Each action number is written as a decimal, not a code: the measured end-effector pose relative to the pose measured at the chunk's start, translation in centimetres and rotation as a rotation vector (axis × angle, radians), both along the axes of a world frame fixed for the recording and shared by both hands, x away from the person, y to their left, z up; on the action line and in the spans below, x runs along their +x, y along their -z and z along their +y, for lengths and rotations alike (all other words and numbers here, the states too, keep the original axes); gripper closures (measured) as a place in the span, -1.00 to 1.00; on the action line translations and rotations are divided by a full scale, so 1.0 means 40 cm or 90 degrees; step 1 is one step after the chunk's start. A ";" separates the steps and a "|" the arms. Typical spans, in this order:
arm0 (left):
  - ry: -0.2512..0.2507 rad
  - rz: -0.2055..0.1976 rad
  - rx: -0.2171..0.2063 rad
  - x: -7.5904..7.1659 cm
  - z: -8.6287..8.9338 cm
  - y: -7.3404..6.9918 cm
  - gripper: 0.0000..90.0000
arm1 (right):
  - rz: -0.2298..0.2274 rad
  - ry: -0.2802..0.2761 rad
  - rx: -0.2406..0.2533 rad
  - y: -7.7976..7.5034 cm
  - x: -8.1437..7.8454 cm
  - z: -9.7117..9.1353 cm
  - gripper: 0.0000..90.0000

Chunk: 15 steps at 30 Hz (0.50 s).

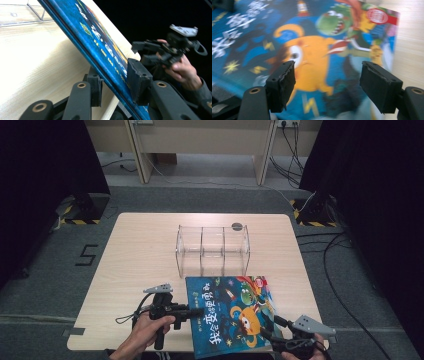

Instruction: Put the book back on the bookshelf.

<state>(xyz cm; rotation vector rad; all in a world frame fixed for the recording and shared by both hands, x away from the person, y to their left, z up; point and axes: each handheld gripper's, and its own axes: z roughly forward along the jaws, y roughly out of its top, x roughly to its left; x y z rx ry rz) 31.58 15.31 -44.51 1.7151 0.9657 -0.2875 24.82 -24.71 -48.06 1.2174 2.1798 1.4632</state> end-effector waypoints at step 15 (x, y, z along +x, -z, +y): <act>-0.044 0.039 0.022 0.020 -0.020 -0.027 0.44 | -0.065 -0.092 -0.078 0.009 -0.104 0.165 -0.51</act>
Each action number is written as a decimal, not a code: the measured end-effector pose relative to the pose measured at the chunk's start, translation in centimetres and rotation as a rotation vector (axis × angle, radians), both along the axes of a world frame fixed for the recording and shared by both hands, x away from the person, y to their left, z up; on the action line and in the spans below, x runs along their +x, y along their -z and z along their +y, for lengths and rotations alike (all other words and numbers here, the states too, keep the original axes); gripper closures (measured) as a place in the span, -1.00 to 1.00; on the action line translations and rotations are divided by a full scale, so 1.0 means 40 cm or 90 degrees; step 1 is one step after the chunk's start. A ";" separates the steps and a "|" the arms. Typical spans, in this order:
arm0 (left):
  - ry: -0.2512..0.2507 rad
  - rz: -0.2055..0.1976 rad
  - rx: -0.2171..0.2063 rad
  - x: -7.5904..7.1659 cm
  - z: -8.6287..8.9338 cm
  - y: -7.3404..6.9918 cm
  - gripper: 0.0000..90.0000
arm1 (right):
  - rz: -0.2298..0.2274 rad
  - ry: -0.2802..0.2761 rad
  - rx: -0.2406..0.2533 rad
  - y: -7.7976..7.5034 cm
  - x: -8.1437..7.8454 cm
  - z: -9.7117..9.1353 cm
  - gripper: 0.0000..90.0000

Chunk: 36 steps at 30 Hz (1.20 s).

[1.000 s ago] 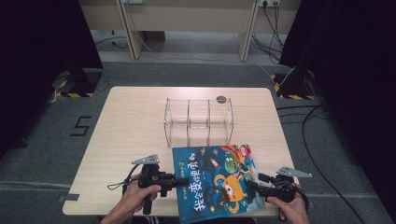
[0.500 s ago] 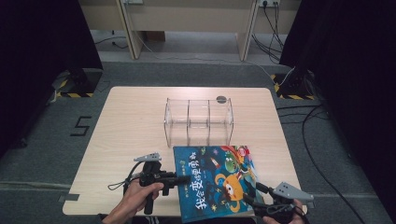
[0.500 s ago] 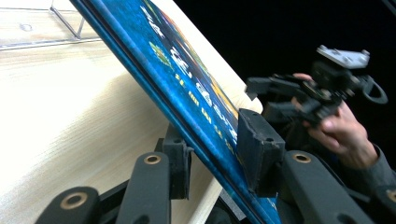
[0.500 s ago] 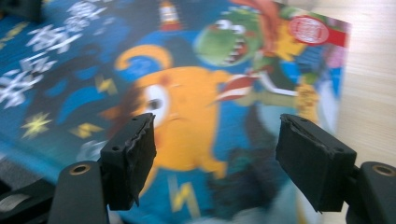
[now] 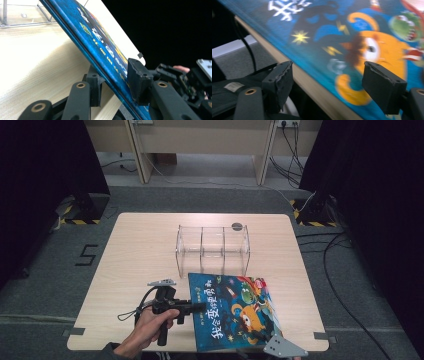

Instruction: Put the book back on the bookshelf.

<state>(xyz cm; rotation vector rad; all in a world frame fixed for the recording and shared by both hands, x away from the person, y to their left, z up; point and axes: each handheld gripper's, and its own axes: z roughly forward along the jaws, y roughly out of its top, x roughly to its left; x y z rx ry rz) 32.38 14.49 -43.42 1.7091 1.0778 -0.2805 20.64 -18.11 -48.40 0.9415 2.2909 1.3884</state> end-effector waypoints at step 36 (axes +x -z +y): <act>-0.038 -0.020 0.004 -0.017 -0.016 -0.004 0.35 | -0.220 0.100 -0.256 0.019 0.023 0.150 -0.15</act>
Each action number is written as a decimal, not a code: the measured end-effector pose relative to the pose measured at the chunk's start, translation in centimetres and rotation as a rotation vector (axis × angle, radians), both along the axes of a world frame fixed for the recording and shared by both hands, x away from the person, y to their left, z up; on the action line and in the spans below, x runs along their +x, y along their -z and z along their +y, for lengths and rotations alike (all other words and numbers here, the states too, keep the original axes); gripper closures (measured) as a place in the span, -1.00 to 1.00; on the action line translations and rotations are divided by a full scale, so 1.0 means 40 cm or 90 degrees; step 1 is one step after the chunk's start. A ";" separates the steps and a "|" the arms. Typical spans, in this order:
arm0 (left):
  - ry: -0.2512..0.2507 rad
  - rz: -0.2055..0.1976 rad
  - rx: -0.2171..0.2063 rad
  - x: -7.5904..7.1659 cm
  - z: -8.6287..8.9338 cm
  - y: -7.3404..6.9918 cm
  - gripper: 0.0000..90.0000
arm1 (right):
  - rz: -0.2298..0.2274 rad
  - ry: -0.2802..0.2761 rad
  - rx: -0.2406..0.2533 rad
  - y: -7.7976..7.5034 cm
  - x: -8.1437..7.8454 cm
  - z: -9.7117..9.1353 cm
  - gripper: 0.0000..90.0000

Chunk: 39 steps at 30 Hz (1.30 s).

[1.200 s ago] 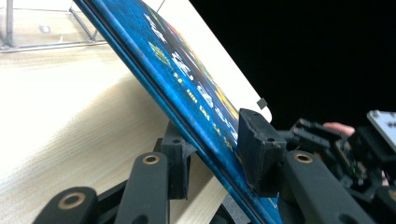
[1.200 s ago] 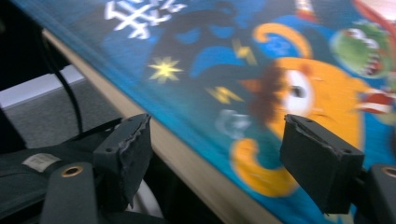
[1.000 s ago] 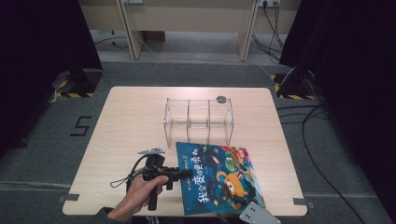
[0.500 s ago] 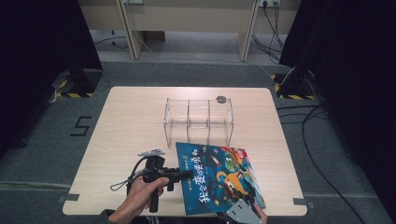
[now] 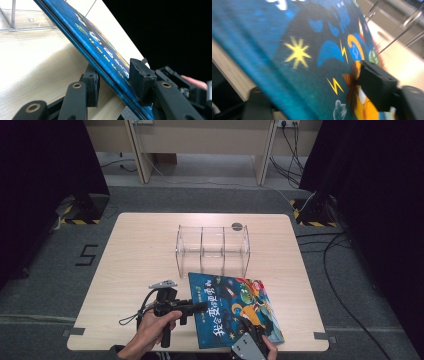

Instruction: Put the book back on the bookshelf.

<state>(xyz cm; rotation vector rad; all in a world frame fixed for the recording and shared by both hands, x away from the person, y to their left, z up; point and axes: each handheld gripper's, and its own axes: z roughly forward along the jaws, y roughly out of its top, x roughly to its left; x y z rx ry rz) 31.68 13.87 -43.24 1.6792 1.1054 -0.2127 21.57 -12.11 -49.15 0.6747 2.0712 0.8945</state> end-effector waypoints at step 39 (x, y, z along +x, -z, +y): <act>-0.031 -0.106 -0.050 -0.049 0.128 -0.008 -0.10 | -0.045 0.045 0.184 -0.087 -0.010 -0.104 0.34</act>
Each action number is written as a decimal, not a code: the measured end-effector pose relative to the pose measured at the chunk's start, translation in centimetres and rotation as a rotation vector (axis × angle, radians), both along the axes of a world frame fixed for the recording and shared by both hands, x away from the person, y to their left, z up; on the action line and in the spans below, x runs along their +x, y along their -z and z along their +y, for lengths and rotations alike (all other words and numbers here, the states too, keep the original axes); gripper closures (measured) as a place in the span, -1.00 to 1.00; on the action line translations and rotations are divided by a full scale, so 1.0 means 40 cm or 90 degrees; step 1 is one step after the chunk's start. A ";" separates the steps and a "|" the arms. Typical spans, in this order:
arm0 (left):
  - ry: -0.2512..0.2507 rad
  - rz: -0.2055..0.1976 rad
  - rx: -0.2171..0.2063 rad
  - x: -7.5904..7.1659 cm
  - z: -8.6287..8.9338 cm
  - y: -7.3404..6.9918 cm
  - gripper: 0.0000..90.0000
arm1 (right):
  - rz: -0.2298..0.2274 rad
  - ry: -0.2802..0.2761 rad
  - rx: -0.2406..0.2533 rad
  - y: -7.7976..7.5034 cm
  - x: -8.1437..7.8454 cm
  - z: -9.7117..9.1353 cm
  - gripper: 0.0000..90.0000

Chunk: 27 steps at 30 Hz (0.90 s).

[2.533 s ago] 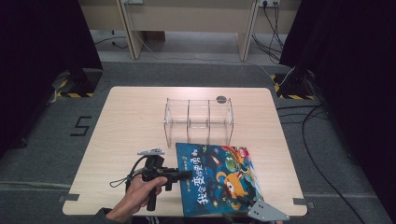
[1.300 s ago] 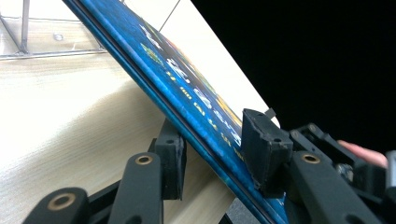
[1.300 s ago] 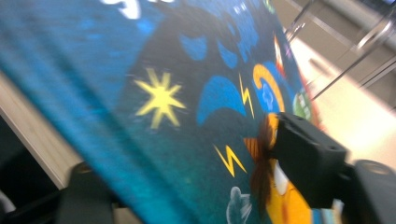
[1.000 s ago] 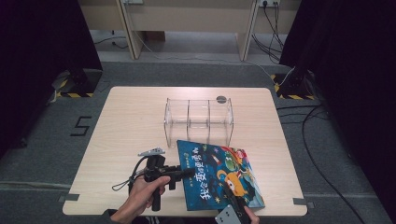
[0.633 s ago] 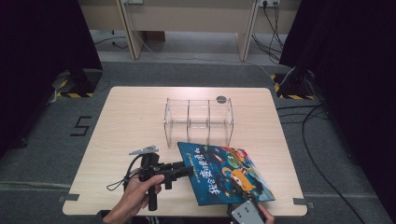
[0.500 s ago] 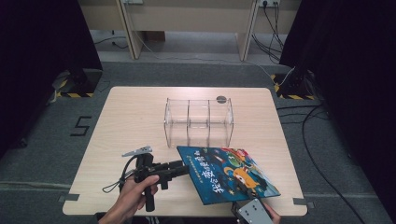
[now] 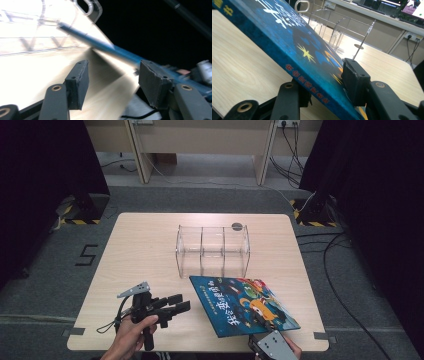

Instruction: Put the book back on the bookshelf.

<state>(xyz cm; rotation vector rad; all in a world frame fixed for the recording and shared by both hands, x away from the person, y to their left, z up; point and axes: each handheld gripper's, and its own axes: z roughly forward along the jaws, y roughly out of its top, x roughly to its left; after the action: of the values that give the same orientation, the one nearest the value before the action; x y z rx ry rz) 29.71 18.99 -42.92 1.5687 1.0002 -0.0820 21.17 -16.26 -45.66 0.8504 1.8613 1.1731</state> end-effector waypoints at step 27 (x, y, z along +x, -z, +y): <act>0.028 -0.087 0.476 0.067 -0.030 0.210 -0.58 | 0.027 0.002 0.146 -0.030 0.022 -0.064 0.29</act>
<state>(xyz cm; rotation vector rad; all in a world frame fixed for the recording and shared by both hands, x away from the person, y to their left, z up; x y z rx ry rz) 32.41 17.80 -51.31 2.2348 0.9350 0.4079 22.06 -18.81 -44.48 1.0104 1.7806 1.3948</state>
